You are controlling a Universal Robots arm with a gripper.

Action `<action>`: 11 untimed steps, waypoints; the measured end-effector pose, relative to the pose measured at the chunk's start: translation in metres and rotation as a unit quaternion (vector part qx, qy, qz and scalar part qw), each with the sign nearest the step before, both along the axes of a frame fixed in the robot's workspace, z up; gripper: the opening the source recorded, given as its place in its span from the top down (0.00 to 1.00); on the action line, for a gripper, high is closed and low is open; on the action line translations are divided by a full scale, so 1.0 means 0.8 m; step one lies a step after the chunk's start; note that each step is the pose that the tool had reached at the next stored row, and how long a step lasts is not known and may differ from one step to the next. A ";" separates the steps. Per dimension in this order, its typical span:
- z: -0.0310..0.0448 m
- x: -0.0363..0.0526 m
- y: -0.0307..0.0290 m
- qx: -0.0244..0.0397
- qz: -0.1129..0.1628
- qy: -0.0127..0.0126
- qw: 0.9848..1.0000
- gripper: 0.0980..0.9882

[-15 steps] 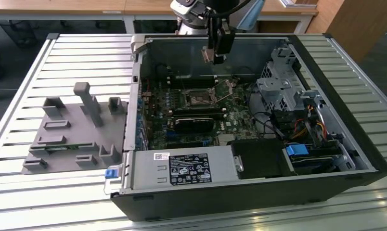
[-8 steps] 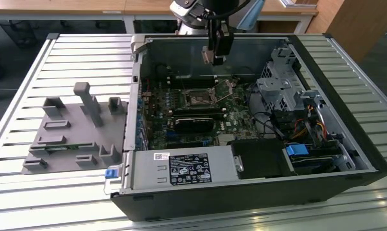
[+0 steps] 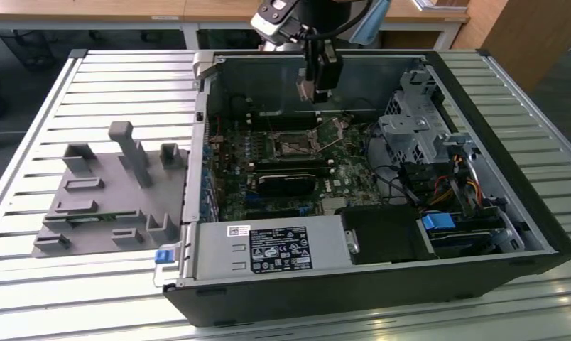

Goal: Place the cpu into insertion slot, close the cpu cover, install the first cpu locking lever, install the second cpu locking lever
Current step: 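Place the cpu into insertion slot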

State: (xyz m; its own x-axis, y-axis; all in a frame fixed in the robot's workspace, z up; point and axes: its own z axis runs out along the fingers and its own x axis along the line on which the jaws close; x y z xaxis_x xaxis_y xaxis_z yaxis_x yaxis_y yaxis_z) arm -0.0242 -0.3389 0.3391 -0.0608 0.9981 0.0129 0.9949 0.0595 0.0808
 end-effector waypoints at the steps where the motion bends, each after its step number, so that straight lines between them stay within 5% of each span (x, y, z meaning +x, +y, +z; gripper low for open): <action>1: -0.0023 0.000 0.0001 0.000 0.000 0.000 1.000 0.50; 11: -0.0250 -0.001 0.0048 0.000 0.000 0.000 1.000 0.50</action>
State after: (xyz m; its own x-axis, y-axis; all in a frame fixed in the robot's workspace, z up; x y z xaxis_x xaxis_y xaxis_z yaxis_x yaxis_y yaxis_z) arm -0.0246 -0.3350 0.3191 -0.0608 0.9981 0.0124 0.9949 0.0596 0.0808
